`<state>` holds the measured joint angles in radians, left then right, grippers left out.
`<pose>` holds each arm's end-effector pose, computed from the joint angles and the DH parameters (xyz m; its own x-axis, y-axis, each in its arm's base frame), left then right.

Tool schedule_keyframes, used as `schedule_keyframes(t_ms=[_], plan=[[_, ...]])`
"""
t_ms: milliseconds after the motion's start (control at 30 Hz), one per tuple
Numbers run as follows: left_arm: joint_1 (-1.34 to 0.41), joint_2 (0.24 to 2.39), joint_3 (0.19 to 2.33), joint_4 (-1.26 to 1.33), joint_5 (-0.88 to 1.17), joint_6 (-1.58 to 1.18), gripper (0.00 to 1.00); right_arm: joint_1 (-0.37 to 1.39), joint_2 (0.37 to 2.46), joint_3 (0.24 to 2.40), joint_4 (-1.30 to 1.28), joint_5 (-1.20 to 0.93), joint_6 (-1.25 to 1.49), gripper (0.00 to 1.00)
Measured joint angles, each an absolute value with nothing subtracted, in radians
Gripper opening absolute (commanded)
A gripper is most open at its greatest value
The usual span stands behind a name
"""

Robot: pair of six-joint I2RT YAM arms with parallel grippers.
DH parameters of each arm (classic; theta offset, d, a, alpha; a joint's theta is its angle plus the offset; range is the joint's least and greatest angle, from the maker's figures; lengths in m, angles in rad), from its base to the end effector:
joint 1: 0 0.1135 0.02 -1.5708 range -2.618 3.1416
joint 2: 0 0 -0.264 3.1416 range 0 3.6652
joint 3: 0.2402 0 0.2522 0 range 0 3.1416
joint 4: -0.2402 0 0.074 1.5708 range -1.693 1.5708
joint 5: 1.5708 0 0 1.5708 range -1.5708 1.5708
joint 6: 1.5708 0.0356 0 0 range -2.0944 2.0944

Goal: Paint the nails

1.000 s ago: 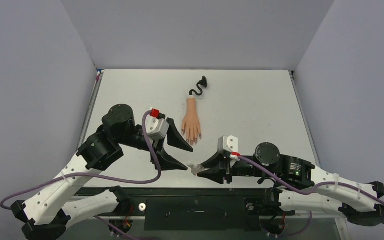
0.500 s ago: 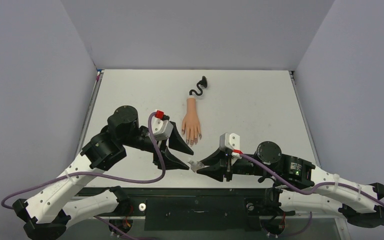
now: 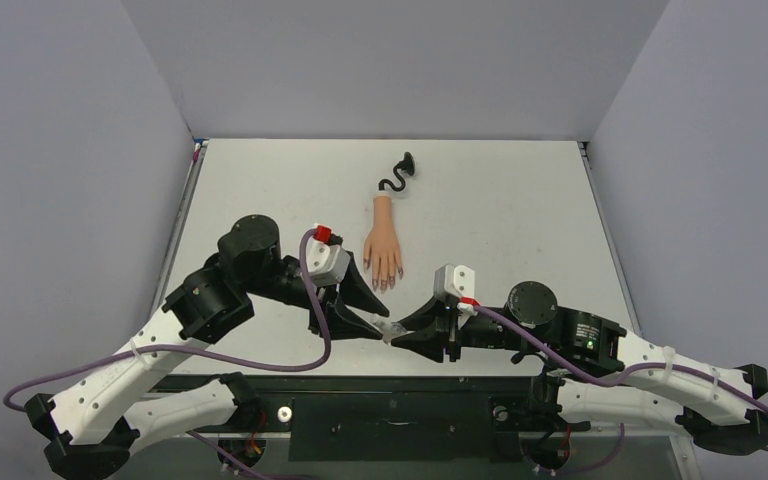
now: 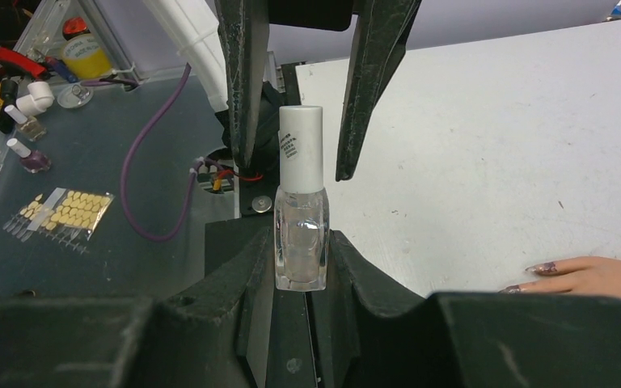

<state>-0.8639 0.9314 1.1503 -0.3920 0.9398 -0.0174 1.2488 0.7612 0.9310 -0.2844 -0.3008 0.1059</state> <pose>0.0964 -0.1572 0.4207 -0.1286 0.1348 -0.9825 0.9631 -0.2193 -0.1562 0.0430 0.1622 0.3838 -0.1416 -0.1054 -0.9843 -0.9897 0.0344 0.1387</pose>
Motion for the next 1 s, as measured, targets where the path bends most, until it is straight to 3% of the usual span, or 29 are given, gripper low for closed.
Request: schedule_keyframes(t_ms=[200,1000], plan=[[-0.876,0.931,1.150,-0.389,0.912,-0.014,0.00,1.245,0.762,0.931,-0.284,-0.305,0.111,0.00],[-0.882,0.916,1.201,-0.434,0.685,-0.067,0.00,1.243,0.711,0.844,-0.282,-0.181,0.131,0.00]])
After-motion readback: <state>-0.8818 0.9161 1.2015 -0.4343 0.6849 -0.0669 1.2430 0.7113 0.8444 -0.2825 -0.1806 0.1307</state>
